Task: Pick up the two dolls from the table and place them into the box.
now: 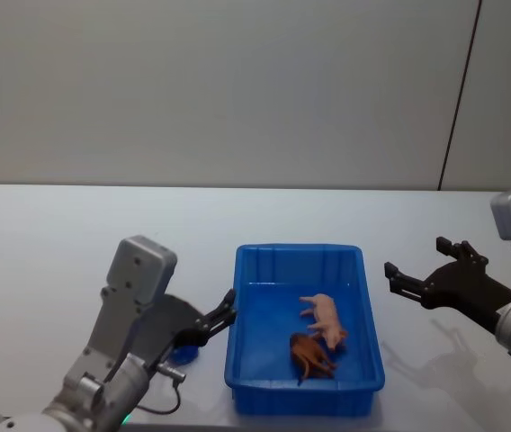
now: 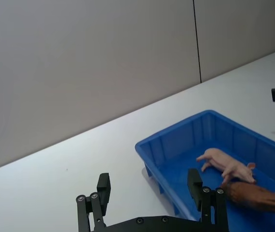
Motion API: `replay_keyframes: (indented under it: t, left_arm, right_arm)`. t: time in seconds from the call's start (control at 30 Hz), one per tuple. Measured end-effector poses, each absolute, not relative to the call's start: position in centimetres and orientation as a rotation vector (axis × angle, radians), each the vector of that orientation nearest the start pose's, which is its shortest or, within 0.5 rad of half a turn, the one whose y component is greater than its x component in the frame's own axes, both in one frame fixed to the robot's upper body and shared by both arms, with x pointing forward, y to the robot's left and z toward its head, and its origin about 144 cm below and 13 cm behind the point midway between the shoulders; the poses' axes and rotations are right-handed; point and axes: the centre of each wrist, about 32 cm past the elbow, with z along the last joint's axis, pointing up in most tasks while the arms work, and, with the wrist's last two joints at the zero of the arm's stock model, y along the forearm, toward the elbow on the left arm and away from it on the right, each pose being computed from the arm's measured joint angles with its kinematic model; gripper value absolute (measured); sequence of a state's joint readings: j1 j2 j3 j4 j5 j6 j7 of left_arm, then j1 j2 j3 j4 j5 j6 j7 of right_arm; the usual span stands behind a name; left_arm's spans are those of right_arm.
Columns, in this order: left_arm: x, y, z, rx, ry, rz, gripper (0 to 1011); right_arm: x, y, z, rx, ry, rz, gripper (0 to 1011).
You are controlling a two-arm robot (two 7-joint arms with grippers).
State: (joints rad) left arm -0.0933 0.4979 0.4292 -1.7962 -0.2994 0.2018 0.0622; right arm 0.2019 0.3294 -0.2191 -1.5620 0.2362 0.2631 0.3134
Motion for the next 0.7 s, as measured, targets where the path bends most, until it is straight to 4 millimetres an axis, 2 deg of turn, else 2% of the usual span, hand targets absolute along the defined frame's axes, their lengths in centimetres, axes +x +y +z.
replay_keyframes:
  t: [0.33,0.7]
  left_arm:
    - [44.0,23.5,119.9,0.261,-0.069,1.183,1001]
    - [44.5,25.3,119.1,0.321,-0.024,1.165,1001]
  right_arm:
    - [50.7,-25.8,120.0,-0.199,0.025,-1.074,1001]
    - [50.7,-25.9,120.0,-0.200,0.024,-1.075,1001]
